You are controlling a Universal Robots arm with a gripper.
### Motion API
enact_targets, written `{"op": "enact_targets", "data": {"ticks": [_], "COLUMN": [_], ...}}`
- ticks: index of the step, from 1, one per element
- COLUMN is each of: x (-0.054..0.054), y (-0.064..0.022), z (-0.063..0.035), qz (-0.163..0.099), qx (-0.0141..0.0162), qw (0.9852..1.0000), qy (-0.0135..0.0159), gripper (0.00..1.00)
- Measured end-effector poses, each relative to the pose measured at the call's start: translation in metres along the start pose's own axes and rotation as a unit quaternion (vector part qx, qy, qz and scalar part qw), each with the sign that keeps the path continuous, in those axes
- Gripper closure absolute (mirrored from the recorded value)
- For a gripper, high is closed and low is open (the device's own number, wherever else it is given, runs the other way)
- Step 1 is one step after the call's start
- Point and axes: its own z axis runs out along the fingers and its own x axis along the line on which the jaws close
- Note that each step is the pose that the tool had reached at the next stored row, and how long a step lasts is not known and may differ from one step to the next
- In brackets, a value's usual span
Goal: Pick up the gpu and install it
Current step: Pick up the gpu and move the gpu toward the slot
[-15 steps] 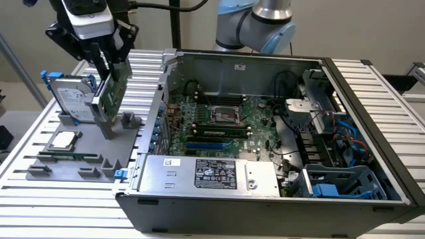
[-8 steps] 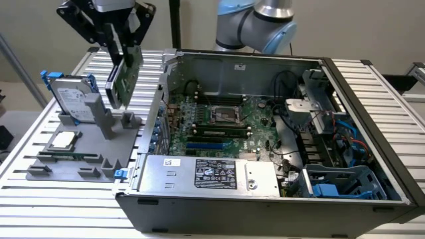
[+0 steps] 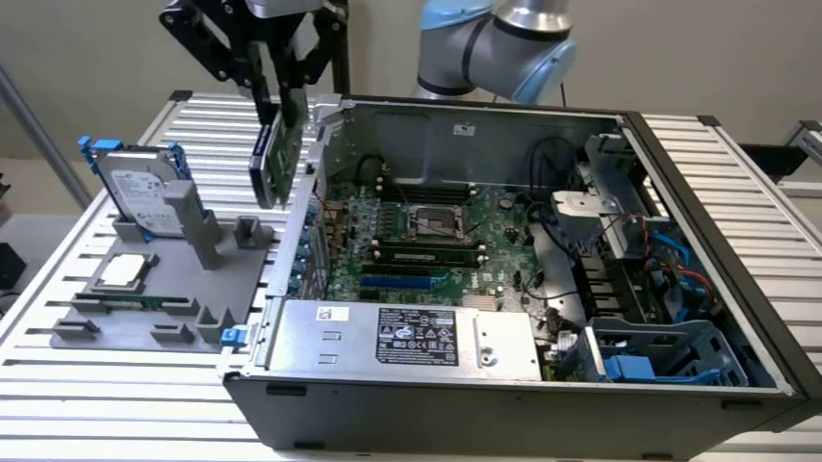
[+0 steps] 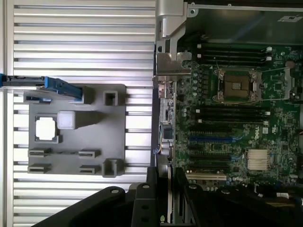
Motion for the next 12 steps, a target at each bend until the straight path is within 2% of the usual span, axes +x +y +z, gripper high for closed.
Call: {"op": "enact_targets", "data": {"ticks": [7, 12], "x": [-0.031, -0.054], "y": [-0.0002, -0.0004], "z": [0.0009, 0.0055], "qz": [0.000, 0.000], "qx": [0.0001, 0.0027], "qw": [1.0000, 1.0000], "qy": [0.0012, 0.0013], "gripper": [1.00, 1.00]}}
